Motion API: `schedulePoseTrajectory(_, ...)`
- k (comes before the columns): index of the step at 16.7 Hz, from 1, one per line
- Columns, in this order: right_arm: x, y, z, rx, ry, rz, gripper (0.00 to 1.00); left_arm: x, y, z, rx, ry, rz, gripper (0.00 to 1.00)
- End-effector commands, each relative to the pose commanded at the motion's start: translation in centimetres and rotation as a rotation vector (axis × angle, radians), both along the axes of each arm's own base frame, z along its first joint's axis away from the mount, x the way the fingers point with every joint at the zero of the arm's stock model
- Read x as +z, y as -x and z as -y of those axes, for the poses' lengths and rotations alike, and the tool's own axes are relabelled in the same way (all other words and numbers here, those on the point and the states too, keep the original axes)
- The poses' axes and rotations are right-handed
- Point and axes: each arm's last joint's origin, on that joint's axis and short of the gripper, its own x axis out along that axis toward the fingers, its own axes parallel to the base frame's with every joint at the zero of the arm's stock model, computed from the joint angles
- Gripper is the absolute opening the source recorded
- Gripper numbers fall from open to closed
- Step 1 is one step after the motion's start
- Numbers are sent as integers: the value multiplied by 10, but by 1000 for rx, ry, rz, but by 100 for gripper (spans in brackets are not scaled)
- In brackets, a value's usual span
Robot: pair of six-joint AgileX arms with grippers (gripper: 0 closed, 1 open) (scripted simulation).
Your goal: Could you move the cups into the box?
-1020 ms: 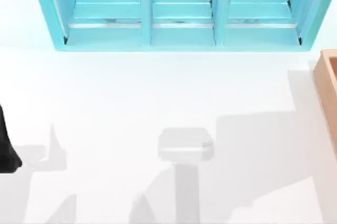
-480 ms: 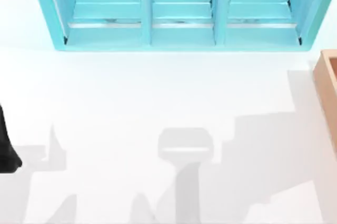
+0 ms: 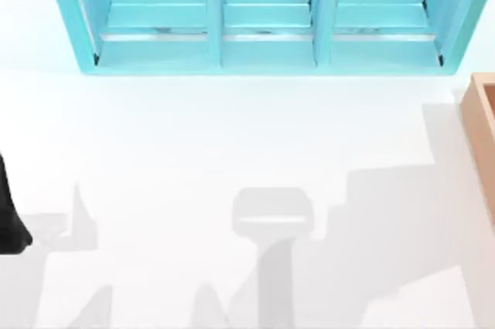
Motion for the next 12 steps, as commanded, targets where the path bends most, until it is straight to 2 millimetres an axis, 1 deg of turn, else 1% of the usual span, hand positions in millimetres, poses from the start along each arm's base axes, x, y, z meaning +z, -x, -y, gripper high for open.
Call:
schedulePoseTrajectory(3, 0, 0, 0, 0, 0, 0, 98, 0, 0, 0, 0, 0, 0, 100)
schedulePoseTrajectory(4, 0, 0, 0, 0, 0, 0, 100, 0, 0, 0, 0, 0, 0, 100)
schedulePoseTrajectory(12, 0, 0, -1, 2, 0, 1, 100, 0, 0, 0, 0, 0, 0, 100)
